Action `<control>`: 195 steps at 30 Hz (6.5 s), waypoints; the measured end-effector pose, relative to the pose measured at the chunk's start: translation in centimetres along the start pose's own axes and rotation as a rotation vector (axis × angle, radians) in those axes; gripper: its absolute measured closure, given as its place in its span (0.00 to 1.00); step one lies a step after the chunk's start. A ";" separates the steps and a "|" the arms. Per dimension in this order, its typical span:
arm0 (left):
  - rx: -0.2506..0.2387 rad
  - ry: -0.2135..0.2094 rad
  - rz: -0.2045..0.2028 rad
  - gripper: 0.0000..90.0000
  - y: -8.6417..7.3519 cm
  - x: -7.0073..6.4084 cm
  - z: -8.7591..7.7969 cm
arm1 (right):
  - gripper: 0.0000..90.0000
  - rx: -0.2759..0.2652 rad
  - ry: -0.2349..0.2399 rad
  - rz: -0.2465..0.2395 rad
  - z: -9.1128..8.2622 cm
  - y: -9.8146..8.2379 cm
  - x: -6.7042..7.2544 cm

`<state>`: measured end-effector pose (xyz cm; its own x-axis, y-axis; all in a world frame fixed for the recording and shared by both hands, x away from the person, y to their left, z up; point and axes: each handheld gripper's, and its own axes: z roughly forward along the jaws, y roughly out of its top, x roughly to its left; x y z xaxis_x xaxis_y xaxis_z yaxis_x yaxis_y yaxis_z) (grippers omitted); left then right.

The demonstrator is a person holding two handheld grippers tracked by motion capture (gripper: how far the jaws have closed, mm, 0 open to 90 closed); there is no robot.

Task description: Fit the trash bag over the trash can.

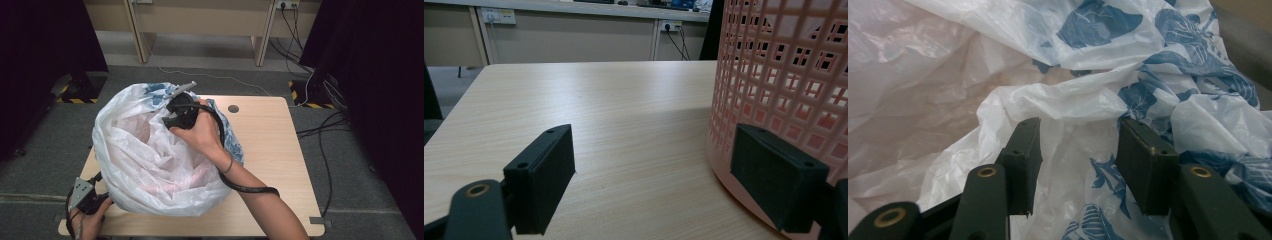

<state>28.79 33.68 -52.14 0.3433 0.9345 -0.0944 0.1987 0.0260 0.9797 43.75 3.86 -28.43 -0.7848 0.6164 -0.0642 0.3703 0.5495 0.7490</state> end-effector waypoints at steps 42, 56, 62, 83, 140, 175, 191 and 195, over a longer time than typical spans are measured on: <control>0.001 0.000 0.002 0.19 0.0 0.0 0.0 | 0.75 0.081 0.353 -0.276 1.4 0.8 8.7; 0.001 0.000 0.003 0.19 0.0 0.0 0.0 | 0.51 0.003 0.324 -0.214 0.1 1.3 7.7; 0.001 0.001 0.003 0.19 0.0 0.0 0.0 | 0.45 -0.041 0.291 -0.179 -1.5 1.8 6.5; 0.001 0.005 0.002 0.19 0.0 0.0 0.0 | 0.39 -0.118 0.211 -0.101 -6.2 1.1 2.1; -0.003 0.009 0.001 0.19 0.0 -0.1 0.0 | 0.37 -0.206 0.065 0.101 -12.7 -7.4 -6.4; -0.001 0.012 0.003 0.19 0.0 -0.1 0.0 | 0.36 -0.194 -0.026 0.275 -13.3 -14.0 -11.4; 0.003 0.013 0.003 0.19 0.0 -0.2 0.1 | 0.36 -0.169 -0.068 0.322 -12.8 -16.6 -12.5; 0.004 0.014 0.005 0.19 0.0 -0.2 0.1 | 0.35 -0.158 -0.067 0.333 -12.4 -17.3 -12.6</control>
<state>28.80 33.44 -52.12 0.3314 0.9394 -0.0873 0.2006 0.0202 0.9795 41.07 -20.43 -32.41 -0.5986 0.7848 0.1608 0.5145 0.2227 0.8281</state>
